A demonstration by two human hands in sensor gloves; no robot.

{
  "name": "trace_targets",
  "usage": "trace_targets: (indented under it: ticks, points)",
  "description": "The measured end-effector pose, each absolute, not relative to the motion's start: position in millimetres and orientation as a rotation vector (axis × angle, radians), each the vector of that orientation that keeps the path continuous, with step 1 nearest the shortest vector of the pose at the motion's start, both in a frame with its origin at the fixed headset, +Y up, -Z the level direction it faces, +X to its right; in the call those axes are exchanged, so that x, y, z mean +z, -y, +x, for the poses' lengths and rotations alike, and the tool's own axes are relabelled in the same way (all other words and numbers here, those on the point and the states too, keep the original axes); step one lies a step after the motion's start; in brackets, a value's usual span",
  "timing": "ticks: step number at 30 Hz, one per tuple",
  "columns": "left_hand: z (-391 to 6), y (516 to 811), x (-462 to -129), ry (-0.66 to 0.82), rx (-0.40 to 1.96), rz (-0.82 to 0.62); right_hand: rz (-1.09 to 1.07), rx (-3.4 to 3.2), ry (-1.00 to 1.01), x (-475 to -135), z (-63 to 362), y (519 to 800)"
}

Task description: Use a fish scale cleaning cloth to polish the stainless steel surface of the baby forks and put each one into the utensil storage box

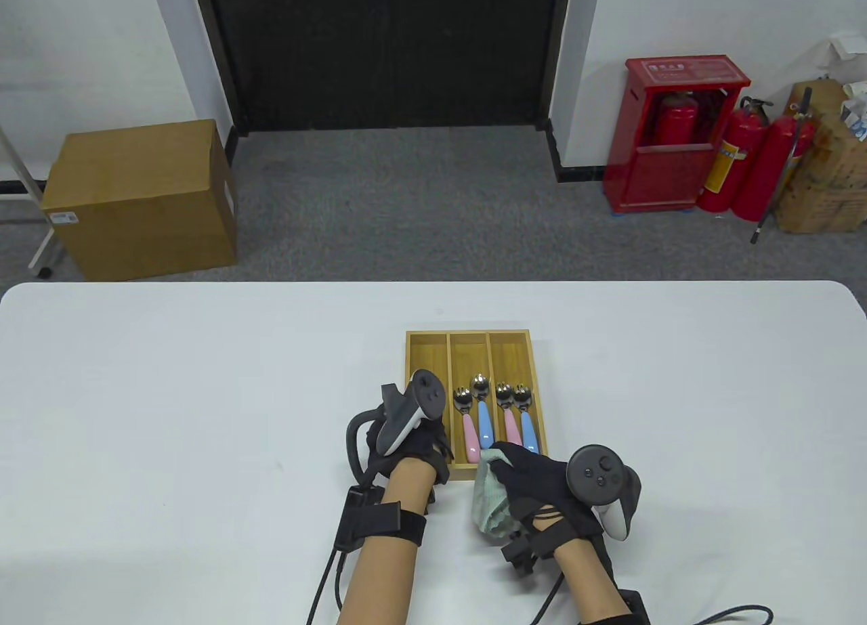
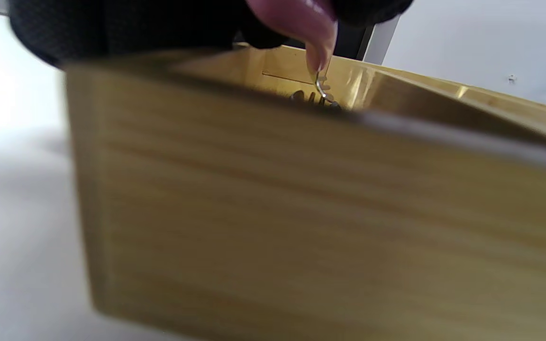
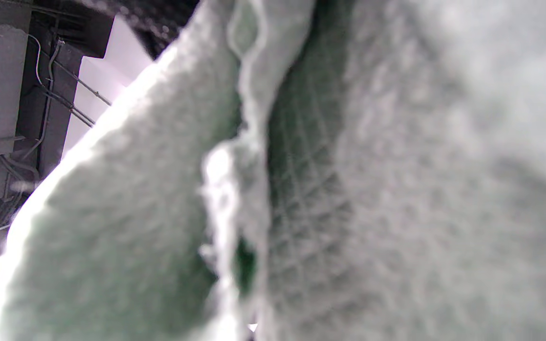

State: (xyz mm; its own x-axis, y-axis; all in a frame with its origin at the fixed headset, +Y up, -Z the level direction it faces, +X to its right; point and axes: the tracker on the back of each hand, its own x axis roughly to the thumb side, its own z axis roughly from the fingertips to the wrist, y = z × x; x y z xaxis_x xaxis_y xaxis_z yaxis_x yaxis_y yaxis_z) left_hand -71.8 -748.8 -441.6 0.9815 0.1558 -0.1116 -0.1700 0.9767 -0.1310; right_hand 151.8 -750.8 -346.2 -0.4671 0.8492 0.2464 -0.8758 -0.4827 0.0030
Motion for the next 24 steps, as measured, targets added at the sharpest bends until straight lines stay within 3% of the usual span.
trace_targets:
  ticks: [8, 16, 24]
  points:
    - [-87, 740, -433, -0.058, 0.227, -0.085, 0.27, 2.06, 0.138, -346, 152, 751]
    - [-148, 719, -400, 0.033, 0.219, 0.041, 0.286, 2.071, 0.12, -346, 150, 751]
    - [-204, 711, -360, 0.113, 0.244, 0.07, 0.32, 2.061, 0.095, -343, 140, 747]
